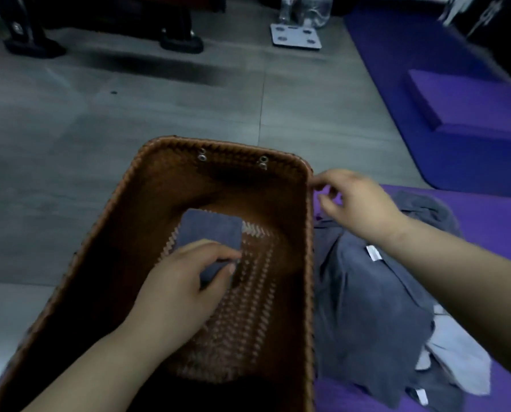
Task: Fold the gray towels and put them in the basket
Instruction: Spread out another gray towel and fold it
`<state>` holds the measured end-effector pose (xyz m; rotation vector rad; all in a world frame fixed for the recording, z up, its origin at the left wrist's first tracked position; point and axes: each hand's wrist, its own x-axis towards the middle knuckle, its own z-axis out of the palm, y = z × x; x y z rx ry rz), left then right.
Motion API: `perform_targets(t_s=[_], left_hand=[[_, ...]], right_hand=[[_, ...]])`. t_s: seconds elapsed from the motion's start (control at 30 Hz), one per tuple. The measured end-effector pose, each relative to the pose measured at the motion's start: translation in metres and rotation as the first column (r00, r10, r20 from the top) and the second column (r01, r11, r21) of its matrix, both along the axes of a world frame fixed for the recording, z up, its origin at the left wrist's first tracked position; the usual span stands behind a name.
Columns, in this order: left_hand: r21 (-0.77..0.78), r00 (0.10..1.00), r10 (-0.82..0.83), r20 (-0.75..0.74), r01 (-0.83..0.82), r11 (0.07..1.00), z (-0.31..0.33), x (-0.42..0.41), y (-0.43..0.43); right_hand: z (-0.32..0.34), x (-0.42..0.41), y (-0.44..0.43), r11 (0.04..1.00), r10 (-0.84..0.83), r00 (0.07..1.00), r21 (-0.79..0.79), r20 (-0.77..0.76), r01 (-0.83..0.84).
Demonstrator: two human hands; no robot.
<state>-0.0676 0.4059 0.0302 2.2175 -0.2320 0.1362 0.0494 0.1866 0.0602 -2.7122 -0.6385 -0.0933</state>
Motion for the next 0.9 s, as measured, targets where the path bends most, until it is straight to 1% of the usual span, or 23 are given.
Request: perform_targets(t_s=[0.07,0.1,0.17,0.2,0.27,0.3,0.37,0.43,0.47,0.5,0.53,0.6,0.63,0.7,0.73,0.8,0.87,0.9], left_hand=[[0.060,0.999,-0.038,-0.032,0.040,0.997,-0.002,-0.005,-0.020],[0.109,0.997,-0.068,-0.047,0.073,0.991,-0.002,-0.009,-0.031],[0.212,0.990,-0.140,-0.014,0.140,0.967,-0.001,-0.015,-0.053],[0.276,0.985,-0.173,0.013,0.163,0.947,0.001,-0.016,-0.065],[0.413,0.978,-0.207,0.039,0.173,0.894,0.007,-0.013,-0.092],[0.475,0.975,-0.218,0.037,0.175,0.863,0.010,-0.009,-0.108],[0.543,0.969,-0.246,0.006,0.203,0.815,0.016,0.000,-0.147],[0.566,0.959,-0.282,-0.027,0.247,0.787,0.015,0.009,-0.190],[0.566,0.954,-0.299,-0.034,0.265,0.780,0.011,0.014,-0.212],[0.545,0.949,-0.306,-0.071,0.294,0.785,0.007,0.018,-0.233],[0.498,0.951,-0.281,-0.128,0.307,0.811,0.000,0.022,-0.252],[0.431,0.943,-0.183,-0.278,0.293,0.854,-0.021,0.029,-0.282],[0.428,0.930,-0.138,-0.341,0.284,0.858,-0.032,0.034,-0.292],[0.422,0.917,-0.083,-0.391,0.259,0.869,-0.054,0.045,-0.302],[0.429,0.910,-0.054,-0.410,0.245,0.869,-0.064,0.051,-0.303],[0.448,0.879,-0.014,-0.477,0.256,0.857,-0.083,0.057,-0.303],[0.480,0.844,-0.019,-0.536,0.323,0.816,-0.095,0.055,-0.302],[0.480,0.836,-0.023,-0.549,0.337,0.810,-0.099,0.053,-0.301]], right_hand=[[-0.014,-0.005,-0.045,0.987,-0.158,0.987,0.015,-0.027,0.159],[-0.022,-0.010,-0.069,0.981,-0.196,0.979,-0.004,-0.061,0.196],[-0.038,-0.019,-0.118,0.975,-0.220,0.964,-0.064,-0.151,0.212],[-0.048,-0.024,-0.142,0.971,-0.229,0.953,-0.118,-0.199,0.209],[-0.074,-0.038,-0.186,0.961,-0.249,0.924,-0.195,-0.291,0.197],[-0.088,-0.045,-0.204,0.958,-0.261,0.911,-0.199,-0.320,0.205],[-0.111,-0.067,-0.232,0.944,-0.330,0.863,-0.143,-0.382,0.297],[-0.128,-0.095,-0.248,0.905,-0.388,0.793,-0.031,-0.470,0.425],[-0.134,-0.106,-0.252,0.890,-0.385,0.769,0.016,-0.511,0.456],[-0.137,-0.114,-0.255,0.881,-0.369,0.760,0.059,-0.536,0.469],[-0.140,-0.120,-0.256,0.870,-0.363,0.757,0.092,-0.543,0.484],[-0.144,-0.122,-0.258,0.845,-0.400,0.770,0.125,-0.498,0.520],[-0.143,-0.121,-0.258,0.842,-0.418,0.800,0.146,-0.431,0.519],[-0.142,-0.111,-0.261,0.873,-0.416,0.883,0.176,-0.217,0.455],[-0.146,-0.106,-0.262,0.896,-0.396,0.909,0.163,-0.129,0.413],[-0.155,-0.096,-0.262,0.944,-0.320,0.947,0.074,-0.036,0.322],[-0.162,-0.087,-0.259,0.968,-0.247,0.969,-0.042,-0.025,0.246],[-0.163,-0.084,-0.255,0.974,-0.216,0.976,-0.075,-0.035,0.213]])
